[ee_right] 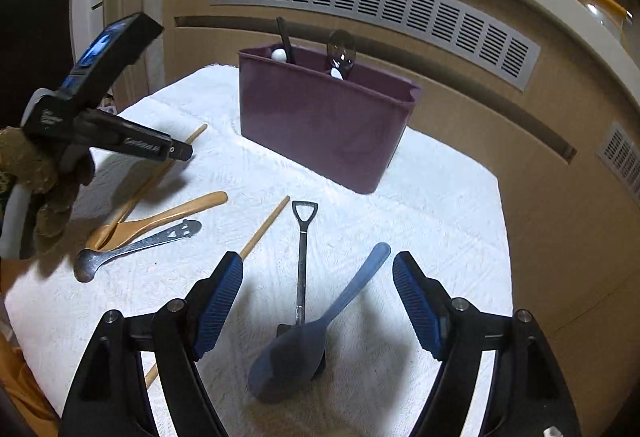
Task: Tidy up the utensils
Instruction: 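Move both grippers down toward the wooden chopsticks on the towel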
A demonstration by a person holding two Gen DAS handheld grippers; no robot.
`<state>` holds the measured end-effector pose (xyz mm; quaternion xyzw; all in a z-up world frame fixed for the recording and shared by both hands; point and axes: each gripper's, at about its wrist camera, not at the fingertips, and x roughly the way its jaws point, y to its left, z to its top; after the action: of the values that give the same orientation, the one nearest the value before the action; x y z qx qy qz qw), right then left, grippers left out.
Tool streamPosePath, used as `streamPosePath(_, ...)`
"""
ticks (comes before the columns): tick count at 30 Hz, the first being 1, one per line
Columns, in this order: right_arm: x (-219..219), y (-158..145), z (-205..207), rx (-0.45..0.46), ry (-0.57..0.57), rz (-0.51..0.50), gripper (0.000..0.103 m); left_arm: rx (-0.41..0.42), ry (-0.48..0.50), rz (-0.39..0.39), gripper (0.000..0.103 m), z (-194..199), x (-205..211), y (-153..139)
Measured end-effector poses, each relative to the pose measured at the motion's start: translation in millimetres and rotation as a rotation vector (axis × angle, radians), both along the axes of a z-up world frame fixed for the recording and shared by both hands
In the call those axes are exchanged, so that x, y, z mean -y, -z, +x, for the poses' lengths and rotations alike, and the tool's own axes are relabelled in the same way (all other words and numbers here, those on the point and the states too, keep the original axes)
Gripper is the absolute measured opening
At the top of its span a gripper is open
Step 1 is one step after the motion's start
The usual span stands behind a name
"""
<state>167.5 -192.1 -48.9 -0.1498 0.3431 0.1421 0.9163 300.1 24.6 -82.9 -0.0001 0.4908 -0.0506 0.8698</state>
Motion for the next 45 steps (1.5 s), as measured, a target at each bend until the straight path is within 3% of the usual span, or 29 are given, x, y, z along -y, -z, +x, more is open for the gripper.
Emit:
streamPosePath(7, 1, 6, 2, -0.025, -0.001, 0.022, 0.074, 0.017, 0.022, 0.028, 0.012, -1, 8, 0)
streamPosePath(11, 0, 5, 3, -0.045, -0.005, 0.047, 0.074, 0.068, 0.039, -0.016, 0.006, -13, 7, -9)
streamPosePath(21, -6, 10, 25, -0.163, 0.02, 0.133, 0.077, 0.319, 0.059, -0.163, 0.005, -74, -15, -70)
streamPosePath(22, -8, 12, 30, -0.18, 0.031, 0.141, 0.073, 0.326, 0.066, -0.154, 0.005, -76, -15, -72)
streamPosePath(26, -21, 19, 46, -0.262, 0.038, 0.158, 0.03, 0.259, 0.048, -0.133, 0.005, -69, -24, -62)
streamPosePath(31, -40, 28, 56, -0.303, 0.046, 0.141, 0.021, 0.196, 0.004, -0.145, 0.007, -67, -39, -39)
streamPosePath(35, -48, 39, 66, -0.346, 0.085, 0.129, 0.021, 0.172, -0.006, -0.157, 0.008, -67, -43, -31)
streamPosePath(39, -66, 42, 67, -0.299, 0.051, 0.03, 0.02, 0.153, -0.008, -0.155, 0.008, -64, -44, -28)
streamPosePath(41, -72, 41, 65, -0.289, 0.012, -0.007, 0.009, 0.137, -0.008, -0.156, 0.009, -64, -45, -27)
streamPosePath(43, -74, 39, 62, -0.288, -0.017, -0.032, 0.008, 0.121, 0.005, -0.151, 0.019, -64, -45, -26)
streamPosePath(45, -69, 36, 57, -0.304, -0.04, 0.005, 0.005, 0.108, 0.044, -0.138, 0.034, -66, -39, -24)
